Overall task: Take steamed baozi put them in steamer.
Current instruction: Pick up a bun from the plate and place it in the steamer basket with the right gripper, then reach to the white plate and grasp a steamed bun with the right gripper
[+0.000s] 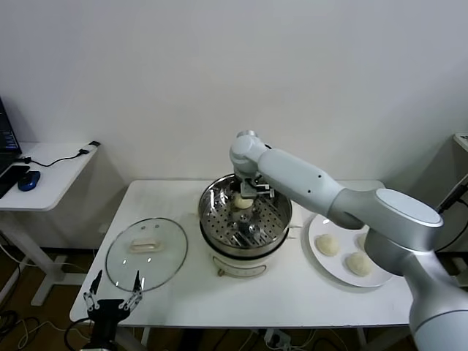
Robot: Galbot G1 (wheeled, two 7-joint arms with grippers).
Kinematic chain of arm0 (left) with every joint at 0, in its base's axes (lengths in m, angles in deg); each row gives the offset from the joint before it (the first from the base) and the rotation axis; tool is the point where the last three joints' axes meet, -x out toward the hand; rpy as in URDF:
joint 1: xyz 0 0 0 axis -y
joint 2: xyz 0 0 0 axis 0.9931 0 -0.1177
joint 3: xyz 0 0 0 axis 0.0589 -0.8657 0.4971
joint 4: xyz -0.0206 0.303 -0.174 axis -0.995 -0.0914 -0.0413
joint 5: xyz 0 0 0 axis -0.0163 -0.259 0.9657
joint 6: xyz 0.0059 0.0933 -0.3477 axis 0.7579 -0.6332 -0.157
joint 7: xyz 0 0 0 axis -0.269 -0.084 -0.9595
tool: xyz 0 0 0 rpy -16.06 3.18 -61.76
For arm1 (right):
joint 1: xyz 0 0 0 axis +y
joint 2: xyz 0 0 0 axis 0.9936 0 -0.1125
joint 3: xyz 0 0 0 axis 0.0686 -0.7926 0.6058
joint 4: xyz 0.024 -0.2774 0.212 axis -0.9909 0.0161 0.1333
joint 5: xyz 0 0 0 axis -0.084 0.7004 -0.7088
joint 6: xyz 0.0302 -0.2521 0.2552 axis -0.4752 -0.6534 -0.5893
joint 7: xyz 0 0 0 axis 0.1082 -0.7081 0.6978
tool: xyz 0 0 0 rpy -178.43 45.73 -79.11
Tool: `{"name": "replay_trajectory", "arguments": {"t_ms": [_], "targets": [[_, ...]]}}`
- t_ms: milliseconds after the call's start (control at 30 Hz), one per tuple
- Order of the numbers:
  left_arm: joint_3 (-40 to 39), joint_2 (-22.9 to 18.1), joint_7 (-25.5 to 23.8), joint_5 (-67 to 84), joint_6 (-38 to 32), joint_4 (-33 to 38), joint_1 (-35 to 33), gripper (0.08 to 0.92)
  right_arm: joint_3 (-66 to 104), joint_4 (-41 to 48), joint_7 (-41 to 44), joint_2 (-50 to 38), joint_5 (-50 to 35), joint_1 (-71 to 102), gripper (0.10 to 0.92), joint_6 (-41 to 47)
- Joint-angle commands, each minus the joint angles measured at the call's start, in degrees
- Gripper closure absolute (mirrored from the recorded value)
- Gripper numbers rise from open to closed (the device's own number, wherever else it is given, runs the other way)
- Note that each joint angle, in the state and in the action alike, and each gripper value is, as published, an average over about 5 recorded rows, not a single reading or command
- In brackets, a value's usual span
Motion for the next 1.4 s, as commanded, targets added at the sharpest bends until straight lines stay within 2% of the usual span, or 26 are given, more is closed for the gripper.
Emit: {"name": "replay_trajectory", "arguments": {"t_ms": [33,233,333,433,533,633,667,900,1133,1400], "targets": [[-0.1,-0.1,0.0,-0.2,0.1,0.2,-0.1,0.177,0.4,-3.5,0.4,-1.9,-2.9,-2.0,0.203,0.1],[-0.3,-0.1,0.0,-0.3,0.1,0.7,-0.6,0.177,-2.6,-10.8,2.3,-9.7,-15.0,-8.8,0.203,4.3],[-0.4,-0.1,0.0,-0.4,0.3,1.0,-0.6,0.177,-6.2,-11.7,1.4,-15.3,-24.6,-12.9,0.203,10.1],[-0.6,0.0,-0.1,-0.7,0.5,1.5,-0.6,0.177,-14.8,-12.8,-3.9,-21.4,-40.8,-19.1,0.203,22.8],[-0.9,0.0,-0.1,-1.0,0.5,1.9,-0.8,0.177,-23.3,-15.5,-10.8,-27.5,-56.7,-24.1,0.203,40.1],[-1.2,-0.2,-0.1,-1.0,0.8,2.4,-1.0,0.177,-26.7,-17.4,-11.1,-32.8,-66.4,-26.4,0.203,53.5],[-1.3,-0.3,-0.1,-1.0,0.9,2.6,-0.9,0.177,-27.7,-17.7,-10.5,-34.5,-68.0,-26.8,0.203,55.3],[-1.7,-0.8,-0.1,-1.0,1.2,2.7,-0.9,0.177,-33.2,-19.0,-5.2,-45.2,-72.8,-23.4,0.203,56.4],[-1.5,-0.6,-0.1,-1.0,0.8,2.3,-1.7,0.177,-21.0,-16.5,-1.1,-49.7,-62.1,-5.2,0.203,54.7],[-1.0,-0.6,0.0,-1.1,0.8,2.3,-2.3,0.177,-7.8,-13.5,-1.7,-45.6,-52.7,10.7,0.203,53.1]]}}
